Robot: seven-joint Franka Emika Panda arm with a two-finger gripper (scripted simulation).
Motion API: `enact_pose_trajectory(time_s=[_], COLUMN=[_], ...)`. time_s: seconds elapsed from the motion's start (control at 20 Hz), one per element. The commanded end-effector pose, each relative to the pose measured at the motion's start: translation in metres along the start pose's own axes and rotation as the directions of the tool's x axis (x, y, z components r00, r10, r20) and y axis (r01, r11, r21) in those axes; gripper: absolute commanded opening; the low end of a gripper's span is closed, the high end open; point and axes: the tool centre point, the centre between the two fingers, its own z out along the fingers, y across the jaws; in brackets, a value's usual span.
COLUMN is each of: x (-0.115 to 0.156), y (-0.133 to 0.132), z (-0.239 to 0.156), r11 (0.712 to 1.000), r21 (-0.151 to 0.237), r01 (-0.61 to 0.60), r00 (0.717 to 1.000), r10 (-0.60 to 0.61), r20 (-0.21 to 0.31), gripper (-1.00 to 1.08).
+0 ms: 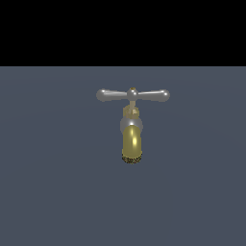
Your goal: Turn on the faucet by rotating a designated handle.
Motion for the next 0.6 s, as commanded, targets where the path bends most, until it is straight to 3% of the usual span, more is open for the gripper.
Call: enact_pose_trajectory(time_s=[0.0, 0.55], x=[0.002, 0.017], y=[0.010, 0.051], z=[0.010, 0.054], r11=[0.998, 0.953], r21=[-0.002, -0.008], r01=[0.058, 0.302], r00=[0.998, 0.953], r10=[-0.058, -0.302], r20=[0.001, 0.008], gripper=[-1.00, -1.00])
